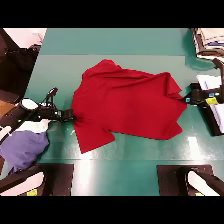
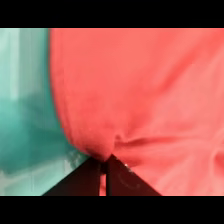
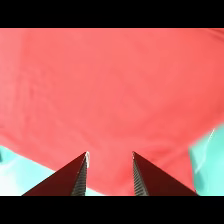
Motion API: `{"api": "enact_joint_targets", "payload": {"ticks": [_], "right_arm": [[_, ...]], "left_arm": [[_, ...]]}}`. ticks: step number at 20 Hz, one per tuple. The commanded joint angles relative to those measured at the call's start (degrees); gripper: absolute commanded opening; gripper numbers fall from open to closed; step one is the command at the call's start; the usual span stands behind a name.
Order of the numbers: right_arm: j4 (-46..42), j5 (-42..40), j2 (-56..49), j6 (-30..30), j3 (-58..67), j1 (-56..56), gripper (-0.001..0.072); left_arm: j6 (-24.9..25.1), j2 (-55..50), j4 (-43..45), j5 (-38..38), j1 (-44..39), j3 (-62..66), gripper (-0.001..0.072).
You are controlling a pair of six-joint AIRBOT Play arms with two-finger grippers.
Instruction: Fold the shirts.
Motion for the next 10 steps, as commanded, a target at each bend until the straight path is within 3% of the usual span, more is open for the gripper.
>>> {"api": "enact_joint_targets", "payload": {"ticks": [1,3,4,5,10], "right_arm": [[-0.4,4.2,0.3,0.0,-2.6,-8.2,0.0318],[-1.9,4.0,0.2,0.0,-8.7,-14.0,0.0354],[-3.8,3.0,0.2,0.0,-12.5,-16.2,0.0471],[-5.4,1.6,-0.1,0.0,-16.4,-18.0,0.0507],[0.0,-5.0,-6.2,-4.1,-26.9,-19.9,0.0453]], "left_arm": [[-1.1,0.1,-0.5,-1.7,-0.5,2.8,0.0025],[0.2,0.1,-0.4,-3.9,-0.5,4.7,0.0025],[0.8,0.1,-0.4,-4.4,-0.5,5.4,0.0025],[0.8,0.1,-0.5,-4.6,-0.5,5.6,0.0025],[0.8,0.1,-0.5,-5.6,-0.5,5.7,0.0025]]}}
